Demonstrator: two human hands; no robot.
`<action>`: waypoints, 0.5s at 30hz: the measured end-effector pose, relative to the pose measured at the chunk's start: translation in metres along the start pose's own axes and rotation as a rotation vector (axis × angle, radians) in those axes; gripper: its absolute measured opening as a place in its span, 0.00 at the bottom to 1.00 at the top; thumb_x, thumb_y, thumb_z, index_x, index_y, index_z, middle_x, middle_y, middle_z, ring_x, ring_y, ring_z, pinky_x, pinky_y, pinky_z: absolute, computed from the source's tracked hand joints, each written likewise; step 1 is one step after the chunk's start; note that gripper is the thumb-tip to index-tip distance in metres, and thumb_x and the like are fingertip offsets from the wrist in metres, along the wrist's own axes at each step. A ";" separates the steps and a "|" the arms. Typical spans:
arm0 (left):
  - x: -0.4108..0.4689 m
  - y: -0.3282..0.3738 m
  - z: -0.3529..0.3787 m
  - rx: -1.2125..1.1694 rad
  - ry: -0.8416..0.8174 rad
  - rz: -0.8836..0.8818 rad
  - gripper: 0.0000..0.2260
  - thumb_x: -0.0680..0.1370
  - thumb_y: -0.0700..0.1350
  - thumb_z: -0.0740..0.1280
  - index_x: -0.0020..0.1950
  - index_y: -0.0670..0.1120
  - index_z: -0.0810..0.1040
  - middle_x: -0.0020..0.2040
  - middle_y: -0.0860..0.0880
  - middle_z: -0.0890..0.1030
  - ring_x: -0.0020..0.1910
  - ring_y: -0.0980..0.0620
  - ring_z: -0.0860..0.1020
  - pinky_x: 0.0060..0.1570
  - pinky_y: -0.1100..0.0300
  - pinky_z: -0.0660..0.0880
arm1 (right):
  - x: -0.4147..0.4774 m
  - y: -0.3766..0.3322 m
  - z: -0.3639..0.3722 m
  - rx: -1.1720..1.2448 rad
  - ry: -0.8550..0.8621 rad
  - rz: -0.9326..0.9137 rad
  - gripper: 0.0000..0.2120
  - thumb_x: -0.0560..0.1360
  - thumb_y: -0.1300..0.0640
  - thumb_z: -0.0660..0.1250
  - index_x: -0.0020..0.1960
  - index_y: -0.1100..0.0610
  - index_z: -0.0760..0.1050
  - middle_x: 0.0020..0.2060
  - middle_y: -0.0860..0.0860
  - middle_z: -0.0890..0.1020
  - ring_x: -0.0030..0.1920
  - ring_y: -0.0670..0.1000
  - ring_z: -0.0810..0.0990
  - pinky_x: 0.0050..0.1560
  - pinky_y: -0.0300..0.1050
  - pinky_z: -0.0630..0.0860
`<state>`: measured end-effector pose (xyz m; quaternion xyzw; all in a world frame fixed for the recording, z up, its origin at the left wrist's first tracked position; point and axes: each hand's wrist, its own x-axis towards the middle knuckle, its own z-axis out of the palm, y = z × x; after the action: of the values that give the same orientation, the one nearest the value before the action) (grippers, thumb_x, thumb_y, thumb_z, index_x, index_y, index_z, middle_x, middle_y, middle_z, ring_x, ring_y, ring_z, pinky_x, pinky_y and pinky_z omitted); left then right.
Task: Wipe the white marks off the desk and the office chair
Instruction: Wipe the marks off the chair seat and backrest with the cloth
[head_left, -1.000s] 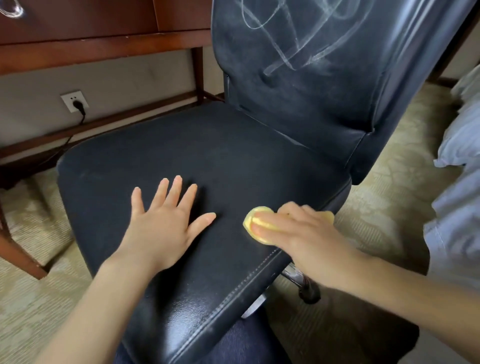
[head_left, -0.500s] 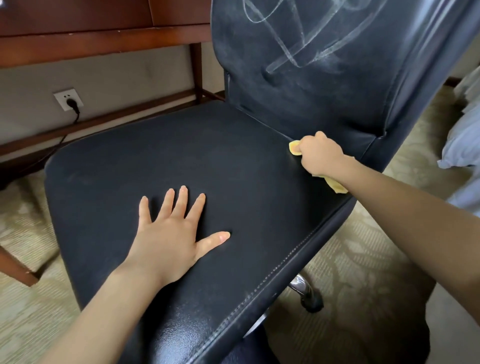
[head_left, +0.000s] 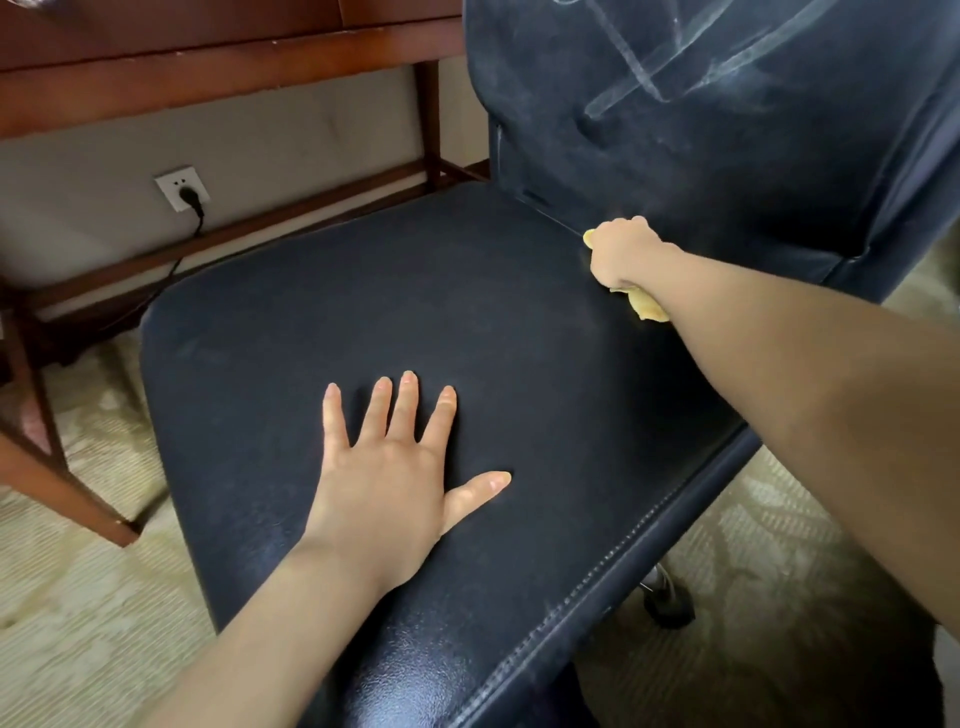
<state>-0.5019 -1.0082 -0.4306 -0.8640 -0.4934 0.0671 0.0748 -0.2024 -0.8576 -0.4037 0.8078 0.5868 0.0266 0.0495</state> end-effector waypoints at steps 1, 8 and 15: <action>0.000 0.000 0.000 0.006 -0.003 -0.003 0.47 0.59 0.67 0.19 0.76 0.50 0.34 0.78 0.44 0.42 0.77 0.45 0.43 0.69 0.37 0.35 | -0.004 0.005 0.001 -0.006 0.005 -0.019 0.07 0.71 0.69 0.56 0.47 0.61 0.67 0.56 0.61 0.74 0.59 0.62 0.68 0.55 0.50 0.67; -0.003 -0.001 -0.005 -0.008 -0.039 -0.020 0.46 0.62 0.71 0.21 0.77 0.52 0.36 0.79 0.47 0.43 0.77 0.48 0.43 0.69 0.35 0.39 | -0.061 0.043 0.000 -0.020 -0.020 0.042 0.09 0.71 0.72 0.56 0.36 0.62 0.60 0.45 0.60 0.74 0.49 0.60 0.70 0.44 0.48 0.69; -0.003 -0.003 -0.009 -0.114 -0.102 -0.053 0.46 0.61 0.71 0.28 0.77 0.54 0.37 0.78 0.49 0.41 0.77 0.50 0.40 0.69 0.34 0.39 | -0.123 0.069 0.011 -0.029 0.035 0.123 0.10 0.76 0.67 0.55 0.55 0.64 0.69 0.56 0.59 0.73 0.59 0.59 0.68 0.53 0.51 0.70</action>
<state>-0.5042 -1.0098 -0.4216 -0.8490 -0.5221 0.0810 0.0020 -0.1744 -0.9966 -0.4056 0.8409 0.5364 0.0520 0.0491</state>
